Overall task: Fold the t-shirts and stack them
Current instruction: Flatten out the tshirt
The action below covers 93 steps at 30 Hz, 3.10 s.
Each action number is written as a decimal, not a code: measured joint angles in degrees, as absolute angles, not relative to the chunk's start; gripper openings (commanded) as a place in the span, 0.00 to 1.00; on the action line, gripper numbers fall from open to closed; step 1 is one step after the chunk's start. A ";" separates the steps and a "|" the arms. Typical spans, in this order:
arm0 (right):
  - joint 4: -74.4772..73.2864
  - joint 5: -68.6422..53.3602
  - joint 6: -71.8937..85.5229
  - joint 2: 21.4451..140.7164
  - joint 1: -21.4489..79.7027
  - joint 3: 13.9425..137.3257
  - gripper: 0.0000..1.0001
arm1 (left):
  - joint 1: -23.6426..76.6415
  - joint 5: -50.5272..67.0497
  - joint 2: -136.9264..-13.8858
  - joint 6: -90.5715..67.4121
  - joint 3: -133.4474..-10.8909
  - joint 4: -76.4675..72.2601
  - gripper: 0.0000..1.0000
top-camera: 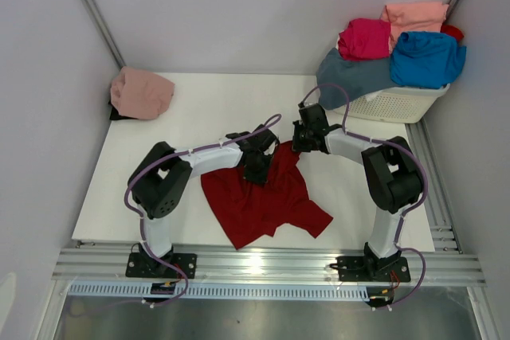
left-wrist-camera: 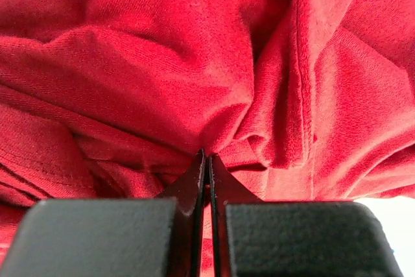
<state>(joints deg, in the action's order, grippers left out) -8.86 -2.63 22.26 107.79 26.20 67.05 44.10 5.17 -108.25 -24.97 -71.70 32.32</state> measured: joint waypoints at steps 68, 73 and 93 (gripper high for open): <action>-16.80 -16.69 28.49 94.59 34.70 58.92 0.48 | 51.64 13.76 -75.44 -25.45 -52.82 50.13 0.41; -19.31 -16.78 28.49 93.19 35.70 58.06 0.48 | 51.64 13.78 -75.44 -25.45 -52.82 50.04 0.40; -20.10 -16.84 29.19 92.55 38.20 51.37 0.06 | 52.53 13.89 -76.51 -26.06 -52.82 49.19 0.37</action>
<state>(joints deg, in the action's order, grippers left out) -20.10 -16.84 29.19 92.55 38.20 51.37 52.53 13.89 -76.51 -26.06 -52.82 49.19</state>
